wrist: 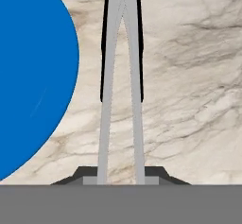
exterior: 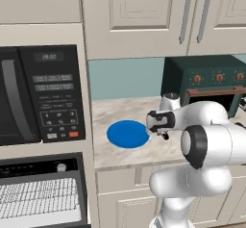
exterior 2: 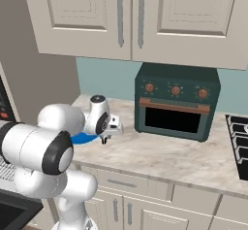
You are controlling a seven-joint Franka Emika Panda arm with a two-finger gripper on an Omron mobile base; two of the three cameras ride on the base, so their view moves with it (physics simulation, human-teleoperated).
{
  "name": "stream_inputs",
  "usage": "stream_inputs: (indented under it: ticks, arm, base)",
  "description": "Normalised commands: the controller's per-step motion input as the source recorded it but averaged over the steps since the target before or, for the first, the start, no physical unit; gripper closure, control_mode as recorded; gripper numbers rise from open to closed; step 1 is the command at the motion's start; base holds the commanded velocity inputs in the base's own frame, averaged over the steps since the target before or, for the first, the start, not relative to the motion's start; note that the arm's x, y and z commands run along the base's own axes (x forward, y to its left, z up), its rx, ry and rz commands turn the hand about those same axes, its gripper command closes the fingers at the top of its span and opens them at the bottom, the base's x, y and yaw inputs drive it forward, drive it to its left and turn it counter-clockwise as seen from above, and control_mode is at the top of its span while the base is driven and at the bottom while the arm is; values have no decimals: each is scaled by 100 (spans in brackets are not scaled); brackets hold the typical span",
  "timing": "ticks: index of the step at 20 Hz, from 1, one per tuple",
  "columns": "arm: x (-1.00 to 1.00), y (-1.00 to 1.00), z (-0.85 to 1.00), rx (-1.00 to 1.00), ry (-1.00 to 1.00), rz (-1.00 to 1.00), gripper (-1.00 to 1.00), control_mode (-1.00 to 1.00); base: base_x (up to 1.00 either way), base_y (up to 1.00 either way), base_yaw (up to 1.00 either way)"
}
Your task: Pick up the tongs from the counter and place them near the plate next to the oven.
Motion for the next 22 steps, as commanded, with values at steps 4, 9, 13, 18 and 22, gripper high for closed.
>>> stream_inputs:
  ticks: [4,9,13,18,22]
  arm:
    - [25,0,-42,0,0,5,100,-100]
    - [6,-1,-39,0,0,6,100,-100]
    - [7,-1,-28,0,0,6,100,-100]
    - [13,-2,-17,0,0,5,100,-100]
    - [12,-1,-6,1,-3,4,-100,-100]
  base:
    - [0,0,0]
    - [0,0,0]
    - [0,0,0]
    - [0,0,0]
    - [0,0,0]
